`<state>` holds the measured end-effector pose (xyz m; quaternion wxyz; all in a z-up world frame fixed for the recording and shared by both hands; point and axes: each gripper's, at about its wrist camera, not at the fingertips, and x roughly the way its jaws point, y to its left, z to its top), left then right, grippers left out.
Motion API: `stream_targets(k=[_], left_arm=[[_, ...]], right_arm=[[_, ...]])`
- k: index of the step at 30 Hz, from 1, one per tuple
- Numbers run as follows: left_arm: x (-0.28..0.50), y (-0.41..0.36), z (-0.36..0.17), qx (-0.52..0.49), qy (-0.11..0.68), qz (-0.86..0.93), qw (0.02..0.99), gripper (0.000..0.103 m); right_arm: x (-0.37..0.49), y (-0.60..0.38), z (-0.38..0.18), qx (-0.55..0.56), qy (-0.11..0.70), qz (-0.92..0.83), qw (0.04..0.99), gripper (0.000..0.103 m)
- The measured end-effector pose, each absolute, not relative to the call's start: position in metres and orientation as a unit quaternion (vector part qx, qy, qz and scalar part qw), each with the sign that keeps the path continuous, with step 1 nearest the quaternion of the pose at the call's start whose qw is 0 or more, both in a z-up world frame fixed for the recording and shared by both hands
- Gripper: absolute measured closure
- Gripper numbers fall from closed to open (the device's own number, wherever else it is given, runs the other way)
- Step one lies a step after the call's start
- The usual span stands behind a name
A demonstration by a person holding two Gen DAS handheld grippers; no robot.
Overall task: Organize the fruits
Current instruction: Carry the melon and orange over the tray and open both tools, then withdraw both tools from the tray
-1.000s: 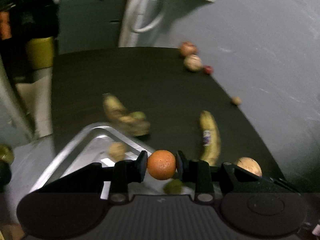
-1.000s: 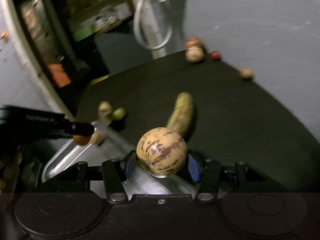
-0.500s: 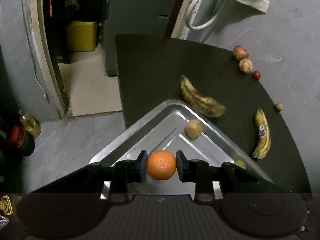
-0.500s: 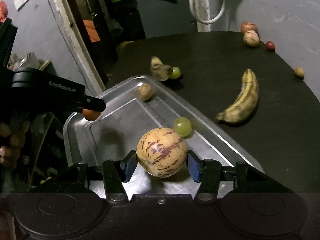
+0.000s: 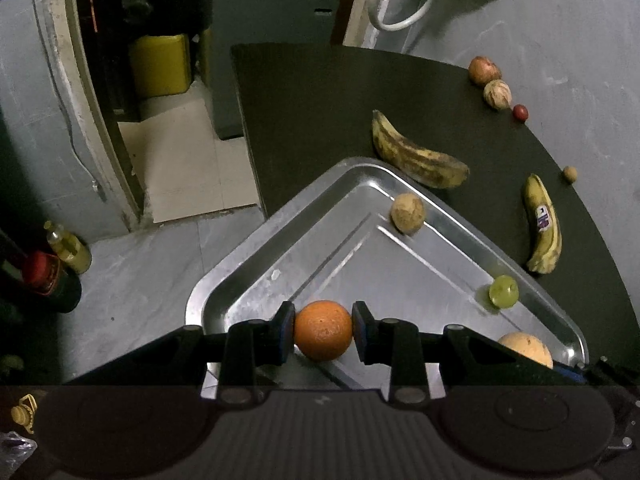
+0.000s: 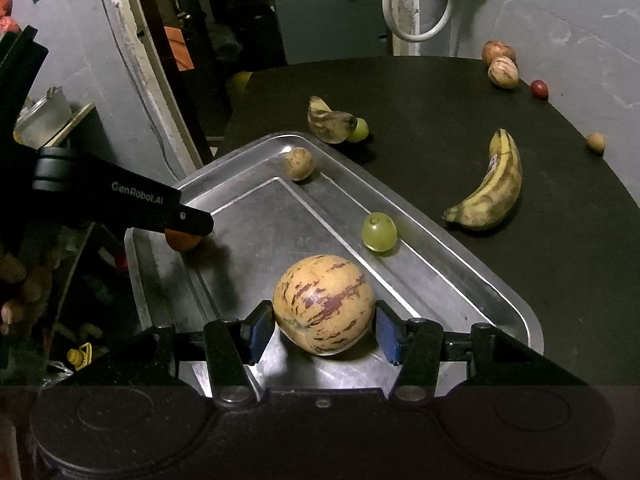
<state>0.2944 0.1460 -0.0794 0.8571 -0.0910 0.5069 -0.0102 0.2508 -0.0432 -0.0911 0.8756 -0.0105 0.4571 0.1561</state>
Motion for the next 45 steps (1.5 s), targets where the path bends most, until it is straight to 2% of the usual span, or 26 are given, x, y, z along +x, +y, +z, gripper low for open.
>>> stream_targets(k=[8,12,14,18,20,23,25,27,36,45], left_arm=[[0.293,0.146,-0.079,-0.088,0.507,-0.015,0.857,0.068],[0.292,0.147,-0.080,-0.088,0.510,-0.014,0.856,0.061],[0.291,0.148,-0.079,-0.088,0.509,-0.015,0.856,0.055],[0.288,0.149,-0.074,-0.096,0.503,-0.019,0.859,0.037],[0.285,0.149,-0.070,-0.099,0.498,-0.024,0.861,0.031],[0.281,0.148,-0.064,-0.109,0.488,-0.033,0.865,0.021],[0.278,0.148,-0.061,-0.115,0.484,-0.035,0.867,0.009],[0.274,0.148,-0.058,-0.118,0.484,-0.032,0.867,0.004],[0.237,0.142,-0.043,-0.094,0.487,-0.019,0.868,0.001],[0.179,0.102,-0.035,-0.070,0.520,-0.027,0.851,0.001]], right_arm=[[0.247,-0.041,-0.090,-0.014,0.457,0.146,0.877,0.047],[0.244,-0.042,-0.089,-0.016,0.456,0.141,0.879,0.043],[0.243,-0.042,-0.088,-0.017,0.454,0.139,0.880,0.040],[0.237,-0.043,-0.084,-0.021,0.450,0.136,0.882,0.032],[0.232,-0.045,-0.080,-0.026,0.445,0.134,0.885,0.021],[0.222,-0.050,-0.071,-0.029,0.437,0.132,0.890,0.010],[0.217,-0.054,-0.065,-0.025,0.432,0.131,0.892,0.004],[0.214,-0.058,-0.059,-0.024,0.427,0.132,0.895,0.002],[0.203,-0.072,-0.045,-0.023,0.428,0.138,0.893,0.001],[0.153,-0.120,-0.027,-0.010,0.432,0.114,0.894,0.001]])
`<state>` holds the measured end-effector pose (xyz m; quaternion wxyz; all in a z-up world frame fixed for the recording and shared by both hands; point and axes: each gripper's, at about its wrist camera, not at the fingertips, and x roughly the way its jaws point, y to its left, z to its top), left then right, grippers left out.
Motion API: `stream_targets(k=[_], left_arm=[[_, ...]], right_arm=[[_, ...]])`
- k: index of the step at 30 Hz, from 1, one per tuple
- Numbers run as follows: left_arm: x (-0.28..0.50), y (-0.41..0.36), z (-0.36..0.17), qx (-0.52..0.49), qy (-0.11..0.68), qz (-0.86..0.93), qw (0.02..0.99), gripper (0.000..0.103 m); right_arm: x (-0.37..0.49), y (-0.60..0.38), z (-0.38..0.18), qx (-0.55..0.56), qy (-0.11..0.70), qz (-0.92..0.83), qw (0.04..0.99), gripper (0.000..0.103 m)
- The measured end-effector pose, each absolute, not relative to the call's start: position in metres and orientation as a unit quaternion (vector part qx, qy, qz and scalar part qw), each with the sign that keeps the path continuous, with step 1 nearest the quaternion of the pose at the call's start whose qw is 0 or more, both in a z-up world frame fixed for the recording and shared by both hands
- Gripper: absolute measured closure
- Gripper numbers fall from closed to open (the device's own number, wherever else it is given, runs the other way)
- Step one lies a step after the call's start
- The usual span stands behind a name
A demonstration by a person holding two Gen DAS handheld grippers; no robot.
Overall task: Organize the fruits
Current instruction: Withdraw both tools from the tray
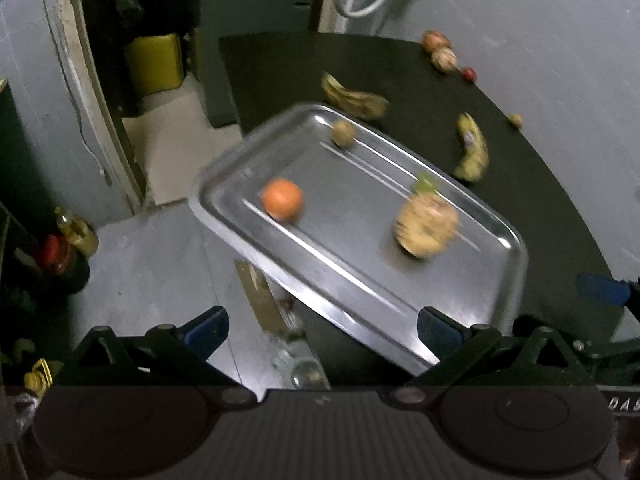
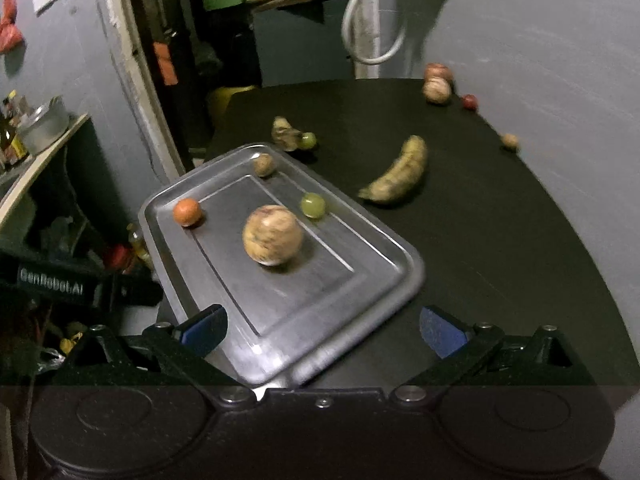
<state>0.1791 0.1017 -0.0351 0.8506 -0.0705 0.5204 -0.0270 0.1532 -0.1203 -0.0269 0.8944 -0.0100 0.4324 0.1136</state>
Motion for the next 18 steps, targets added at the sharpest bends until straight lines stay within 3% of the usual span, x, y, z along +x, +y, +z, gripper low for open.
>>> stream_targets(k=[12,18], left_arm=[[0.117,0.025,0.002,-0.005,0.515,-0.053,0.856,0.001],[0.110,0.012,0.036,-0.007,0.488,-0.041,0.872,0.001]], right_arm=[[0.092,-0.208,0.012,0.002,0.426,0.062,0.902,0.001],[0.090,-0.245,0.059,-0.021,0.381,0.078,0.921,0.001]])
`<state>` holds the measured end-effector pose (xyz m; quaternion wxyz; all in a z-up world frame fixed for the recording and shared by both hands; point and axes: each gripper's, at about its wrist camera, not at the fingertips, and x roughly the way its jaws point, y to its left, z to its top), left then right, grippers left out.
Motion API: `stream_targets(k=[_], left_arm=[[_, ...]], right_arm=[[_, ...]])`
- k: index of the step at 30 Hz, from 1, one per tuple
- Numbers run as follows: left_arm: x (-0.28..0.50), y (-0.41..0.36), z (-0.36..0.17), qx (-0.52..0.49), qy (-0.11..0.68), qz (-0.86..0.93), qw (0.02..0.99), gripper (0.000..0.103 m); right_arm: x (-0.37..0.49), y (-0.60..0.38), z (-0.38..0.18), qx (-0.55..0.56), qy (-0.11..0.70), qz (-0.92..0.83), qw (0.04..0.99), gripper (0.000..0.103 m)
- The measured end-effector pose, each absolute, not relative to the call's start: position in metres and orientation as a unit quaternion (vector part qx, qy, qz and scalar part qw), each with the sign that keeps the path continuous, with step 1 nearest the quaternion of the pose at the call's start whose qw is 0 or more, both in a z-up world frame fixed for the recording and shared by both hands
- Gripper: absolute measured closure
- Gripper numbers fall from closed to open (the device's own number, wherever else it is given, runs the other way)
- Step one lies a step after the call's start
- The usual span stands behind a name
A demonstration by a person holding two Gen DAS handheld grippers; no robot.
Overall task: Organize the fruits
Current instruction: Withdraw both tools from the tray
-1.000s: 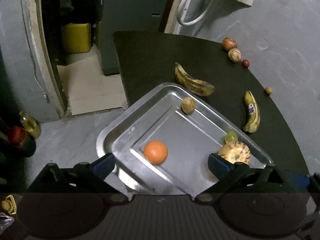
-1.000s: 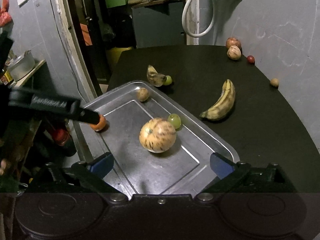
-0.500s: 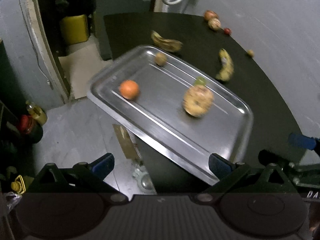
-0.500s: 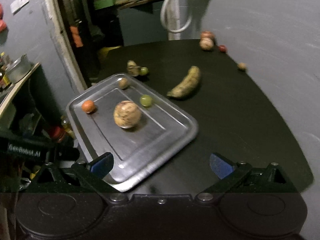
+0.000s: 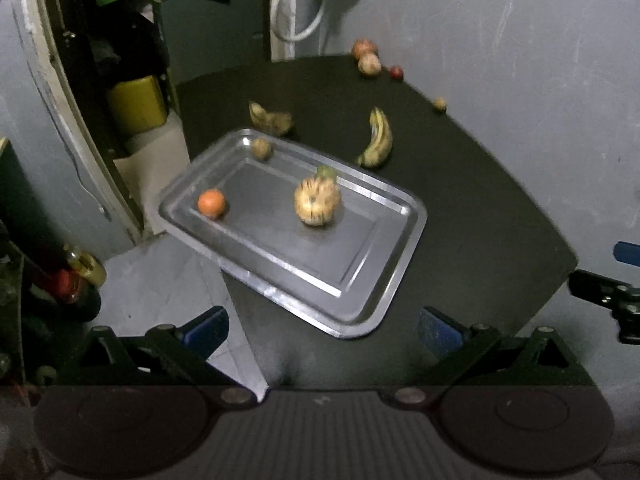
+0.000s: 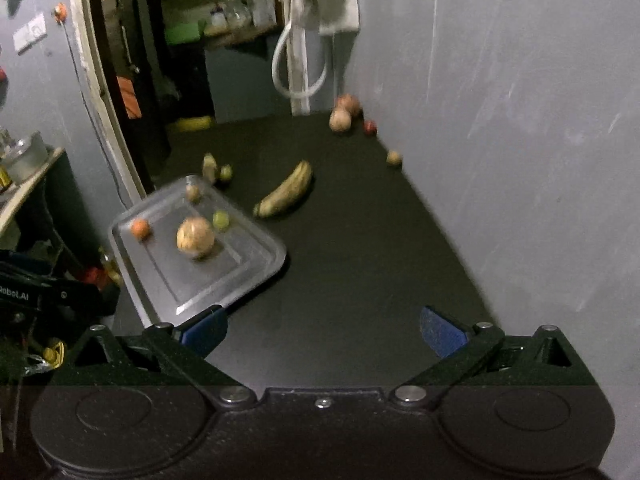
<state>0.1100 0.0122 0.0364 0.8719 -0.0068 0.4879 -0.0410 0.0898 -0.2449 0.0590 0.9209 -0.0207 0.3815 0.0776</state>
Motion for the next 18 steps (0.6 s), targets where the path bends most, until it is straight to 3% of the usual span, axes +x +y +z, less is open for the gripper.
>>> stream_targets(k=[10,18], left_arm=[[0.122,0.017,0.106,-0.031,0.431,-0.028,0.901,0.001],[0.153,0.034,0.178,-0.061,0.386,-0.035,0.920,0.001]], right_arm=[[0.120,-0.258,0.162,-0.071,0.275,0.123,0.951,0.001],[0.174,-0.246,0.267,0.007,0.217,0.162,0.963,0.001]])
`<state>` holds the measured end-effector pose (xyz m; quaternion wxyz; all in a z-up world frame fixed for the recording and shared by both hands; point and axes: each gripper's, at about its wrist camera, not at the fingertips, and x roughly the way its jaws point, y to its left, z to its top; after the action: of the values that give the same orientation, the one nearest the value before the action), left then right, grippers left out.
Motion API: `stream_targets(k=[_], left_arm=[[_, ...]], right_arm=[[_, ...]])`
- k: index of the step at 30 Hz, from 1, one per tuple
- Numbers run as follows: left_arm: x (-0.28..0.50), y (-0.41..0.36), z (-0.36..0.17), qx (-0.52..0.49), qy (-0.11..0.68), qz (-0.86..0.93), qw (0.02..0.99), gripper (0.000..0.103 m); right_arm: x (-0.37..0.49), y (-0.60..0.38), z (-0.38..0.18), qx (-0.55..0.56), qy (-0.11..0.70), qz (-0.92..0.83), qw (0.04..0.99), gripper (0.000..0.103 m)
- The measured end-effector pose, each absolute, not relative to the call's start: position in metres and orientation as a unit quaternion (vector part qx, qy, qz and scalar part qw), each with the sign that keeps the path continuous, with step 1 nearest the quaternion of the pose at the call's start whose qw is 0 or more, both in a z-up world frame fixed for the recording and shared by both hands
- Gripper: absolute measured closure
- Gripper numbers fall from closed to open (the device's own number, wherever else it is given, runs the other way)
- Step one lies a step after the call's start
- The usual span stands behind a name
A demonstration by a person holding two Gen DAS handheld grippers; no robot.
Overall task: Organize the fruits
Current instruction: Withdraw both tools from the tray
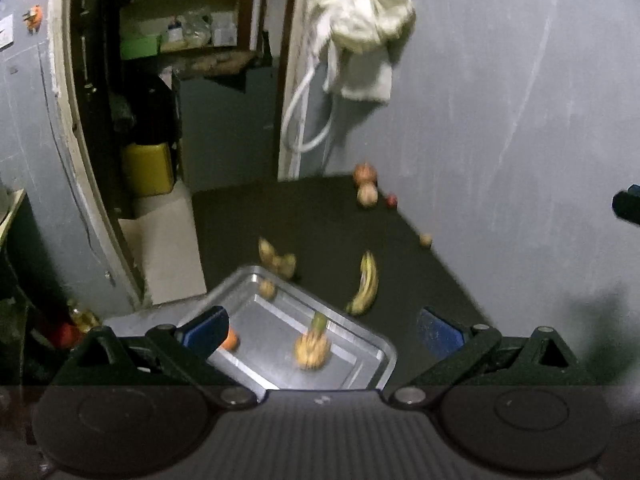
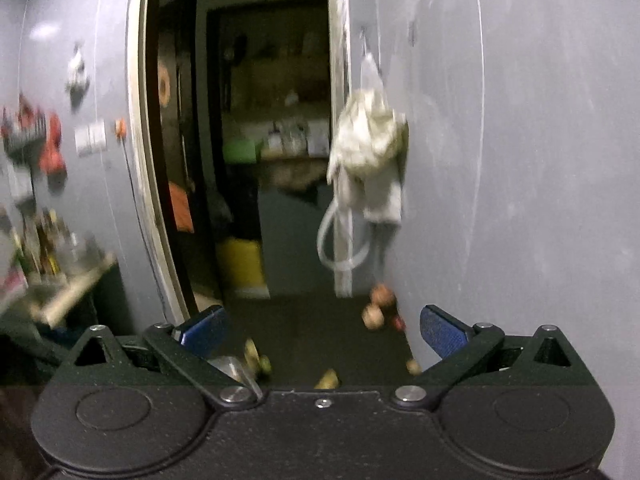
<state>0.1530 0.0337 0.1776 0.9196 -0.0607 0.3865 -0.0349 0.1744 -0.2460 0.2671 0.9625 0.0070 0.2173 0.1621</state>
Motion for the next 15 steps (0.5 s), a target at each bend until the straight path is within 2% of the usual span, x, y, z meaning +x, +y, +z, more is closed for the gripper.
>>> stream_targets(k=[4,8,15], left_arm=[[0.173,0.052,0.197,-0.105,0.377,-0.032,0.919,0.001],[0.199,0.068,0.199,-0.115,0.371,-0.021,0.921,0.001],[0.262,0.102,0.165,-0.132,0.383,-0.020,0.914,0.001]], right_arm=[[0.204,-0.240,0.293,0.048,0.192,0.141,0.970,0.001],[0.238,-0.225,0.289,0.087,0.192,0.130,0.969,0.001],[0.299,-0.188,0.223,0.121,0.216,0.065,0.967,0.001]])
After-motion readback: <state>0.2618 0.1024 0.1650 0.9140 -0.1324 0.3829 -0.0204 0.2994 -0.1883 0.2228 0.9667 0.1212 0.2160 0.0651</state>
